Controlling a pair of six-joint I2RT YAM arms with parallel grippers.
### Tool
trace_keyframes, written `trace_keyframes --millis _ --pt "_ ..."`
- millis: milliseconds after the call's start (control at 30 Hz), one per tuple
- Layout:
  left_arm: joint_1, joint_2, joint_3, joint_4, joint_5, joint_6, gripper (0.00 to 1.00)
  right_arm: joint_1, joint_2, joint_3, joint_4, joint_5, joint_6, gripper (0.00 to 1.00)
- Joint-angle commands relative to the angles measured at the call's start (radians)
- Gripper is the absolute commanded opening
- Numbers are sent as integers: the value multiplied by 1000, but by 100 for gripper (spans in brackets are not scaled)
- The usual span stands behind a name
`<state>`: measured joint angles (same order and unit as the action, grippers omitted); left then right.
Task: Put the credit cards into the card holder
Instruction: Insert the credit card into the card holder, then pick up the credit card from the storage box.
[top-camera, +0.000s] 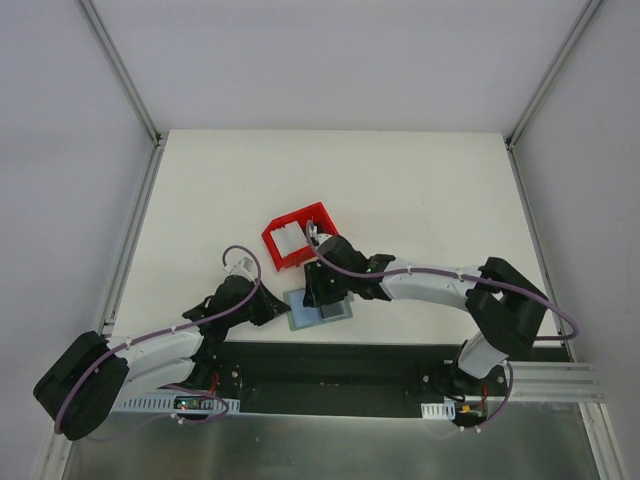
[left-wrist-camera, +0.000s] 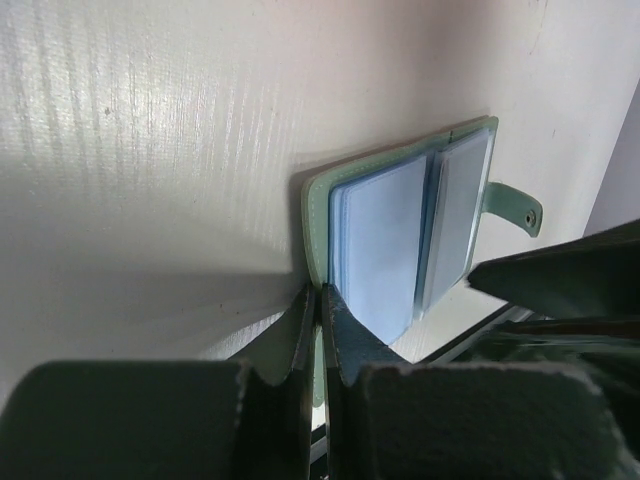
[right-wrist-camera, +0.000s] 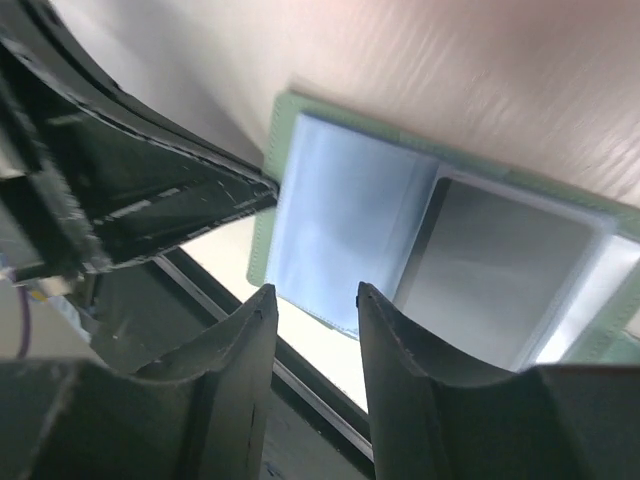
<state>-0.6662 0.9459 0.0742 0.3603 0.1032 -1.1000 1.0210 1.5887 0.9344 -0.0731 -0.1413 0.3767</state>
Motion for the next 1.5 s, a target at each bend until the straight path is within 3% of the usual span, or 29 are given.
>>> trace_keyframes --millis 0,100,233,333,533,733,800,967,1233,1467 --pt "1 4 1 -47 -23 23 0 34 63 35 4 -46 8 40" --pt "0 5 1 -46 -22 25 0 37 109 59 -63 17 24 40" --pt "0 -2 4 -57 -20 31 0 24 131 80 -259 215 28 38" --pt "0 -15 -1 -58 -25 29 0 5 114 57 -281 259 33 38" --pt "2 -12 18 -78 -26 49 0 2 41 63 -151 110 -21 42" --pt "2 -15 29 -86 -31 57 0 -31 -62 167 -158 135 -96 49" --pt "2 -15 32 -89 -31 60 0 -62 -58 220 -180 135 -127 56" --pt "2 -22 41 -103 -33 68 0 -136 28 374 -263 115 -188 66" --pt "8 -47 50 -126 -40 83 0 -208 250 628 -362 -6 -249 73" --pt "11 -36 50 -129 -36 86 0 -248 408 757 -390 -82 -262 78"
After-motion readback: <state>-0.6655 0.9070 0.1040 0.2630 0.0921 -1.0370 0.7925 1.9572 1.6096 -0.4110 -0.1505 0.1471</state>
